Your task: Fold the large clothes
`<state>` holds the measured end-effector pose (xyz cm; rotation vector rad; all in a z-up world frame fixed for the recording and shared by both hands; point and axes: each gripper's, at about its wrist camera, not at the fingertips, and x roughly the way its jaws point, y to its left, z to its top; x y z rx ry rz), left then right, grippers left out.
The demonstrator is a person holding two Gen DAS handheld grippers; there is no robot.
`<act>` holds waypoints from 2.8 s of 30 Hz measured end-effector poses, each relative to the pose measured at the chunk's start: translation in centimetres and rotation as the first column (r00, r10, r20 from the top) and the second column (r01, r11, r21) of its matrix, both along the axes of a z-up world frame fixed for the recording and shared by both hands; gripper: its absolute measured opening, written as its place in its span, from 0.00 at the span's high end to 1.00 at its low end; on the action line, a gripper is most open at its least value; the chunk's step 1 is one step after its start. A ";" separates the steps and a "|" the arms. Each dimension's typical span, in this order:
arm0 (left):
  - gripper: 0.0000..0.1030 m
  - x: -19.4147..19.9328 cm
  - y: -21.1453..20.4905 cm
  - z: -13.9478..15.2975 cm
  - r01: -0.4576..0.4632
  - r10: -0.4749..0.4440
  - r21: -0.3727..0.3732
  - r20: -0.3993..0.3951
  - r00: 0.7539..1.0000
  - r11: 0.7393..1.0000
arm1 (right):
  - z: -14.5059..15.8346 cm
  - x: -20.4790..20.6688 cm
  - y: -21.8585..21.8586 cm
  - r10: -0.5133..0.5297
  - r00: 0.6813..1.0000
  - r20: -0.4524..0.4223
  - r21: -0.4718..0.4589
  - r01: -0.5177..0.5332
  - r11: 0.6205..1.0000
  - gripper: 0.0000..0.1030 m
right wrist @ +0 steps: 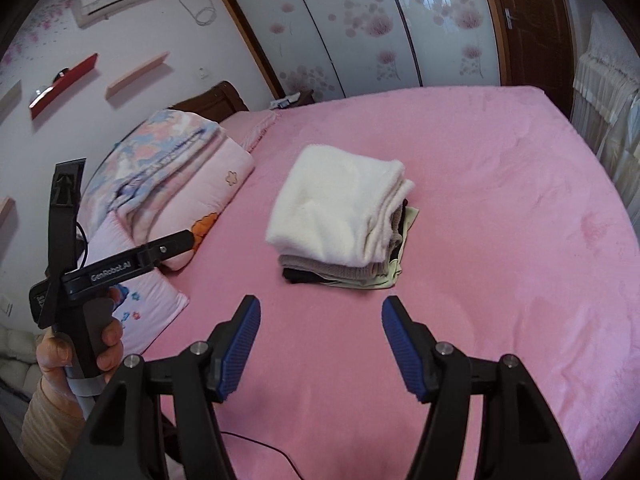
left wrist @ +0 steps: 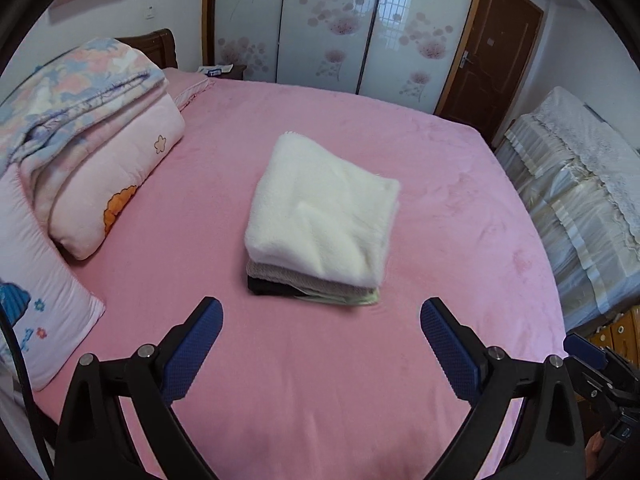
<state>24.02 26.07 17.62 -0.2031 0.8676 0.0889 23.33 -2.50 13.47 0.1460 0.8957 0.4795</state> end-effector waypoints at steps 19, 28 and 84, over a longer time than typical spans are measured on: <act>0.03 -22.1 -13.1 -2.9 0.023 -0.033 0.112 0.088 0.996 0.993 | -0.9 -19.1 -7.1 -0.059 0.991 0.121 -0.083 0.070 0.994 0.38; 0.03 -25.7 -17.8 -7.1 0.013 -0.029 0.147 0.105 0.994 0.989 | -6.0 -22.6 -10.6 -0.171 0.974 0.150 -0.082 0.184 0.979 0.38; 0.03 -27.3 -21.5 -13.7 0.034 -0.041 0.126 0.051 0.998 0.991 | -12.2 -25.6 -11.0 -0.254 0.946 0.202 -0.105 0.278 0.955 0.23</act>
